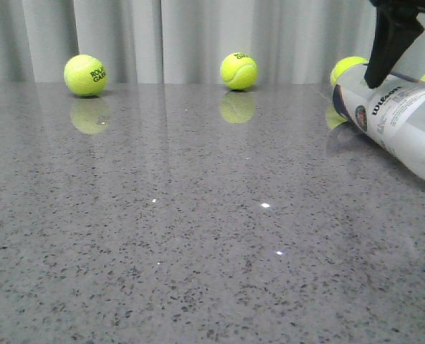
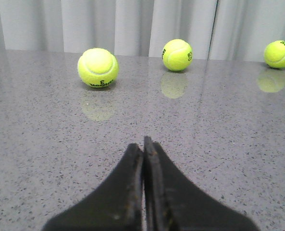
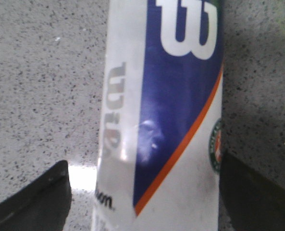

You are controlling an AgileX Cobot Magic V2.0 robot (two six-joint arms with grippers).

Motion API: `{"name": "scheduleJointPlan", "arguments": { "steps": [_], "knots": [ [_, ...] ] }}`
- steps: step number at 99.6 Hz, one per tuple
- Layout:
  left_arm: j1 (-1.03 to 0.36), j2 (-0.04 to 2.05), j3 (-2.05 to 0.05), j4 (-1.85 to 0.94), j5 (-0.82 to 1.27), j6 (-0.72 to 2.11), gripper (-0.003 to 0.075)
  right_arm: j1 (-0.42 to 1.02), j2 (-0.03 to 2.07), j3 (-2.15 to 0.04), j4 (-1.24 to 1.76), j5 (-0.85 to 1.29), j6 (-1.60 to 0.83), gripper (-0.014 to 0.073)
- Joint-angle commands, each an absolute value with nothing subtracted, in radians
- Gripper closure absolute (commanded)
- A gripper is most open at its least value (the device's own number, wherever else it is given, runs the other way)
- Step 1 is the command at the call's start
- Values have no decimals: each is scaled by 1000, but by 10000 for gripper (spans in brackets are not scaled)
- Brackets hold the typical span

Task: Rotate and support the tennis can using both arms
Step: 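Lower the right gripper onto the lying Wilson can and grasp it, then lift the can with the right gripper and carry it toward the table center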

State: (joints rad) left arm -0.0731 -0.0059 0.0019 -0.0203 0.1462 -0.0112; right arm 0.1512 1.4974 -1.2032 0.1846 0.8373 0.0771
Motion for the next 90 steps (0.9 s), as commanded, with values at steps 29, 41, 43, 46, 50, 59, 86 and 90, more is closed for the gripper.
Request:
{"name": "scheduleJointPlan", "arguments": {
  "steps": [29, 41, 43, 46, 50, 59, 86, 90],
  "knots": [
    [-76, -37, 45, -26, 69, -12, 738, 151, 1533, -1240, 196, 796, 70, 27],
    [-76, -37, 45, -26, 69, -12, 738, 151, 1533, -1242, 196, 795, 70, 195],
    [-76, -37, 45, -26, 69, -12, 738, 151, 1533, -1246, 196, 798, 70, 225],
    [-76, -37, 45, -26, 69, -12, 738, 151, 1533, -1271, 196, 810, 63, 317],
    [-76, -37, 45, -26, 69, -12, 738, 151, 1533, -1284, 196, 817, 52, 325],
    [-76, -37, 45, -26, 69, -12, 738, 164, 1533, -1326, 196, 837, -23, 327],
    [-76, -37, 45, -26, 69, -12, 738, 313, 1533, -1422, 196, 830, -560, 327],
    [-76, -37, 45, -26, 69, -12, 738, 343, 1533, -1422, 196, 811, -660, 327]
  ]
}}
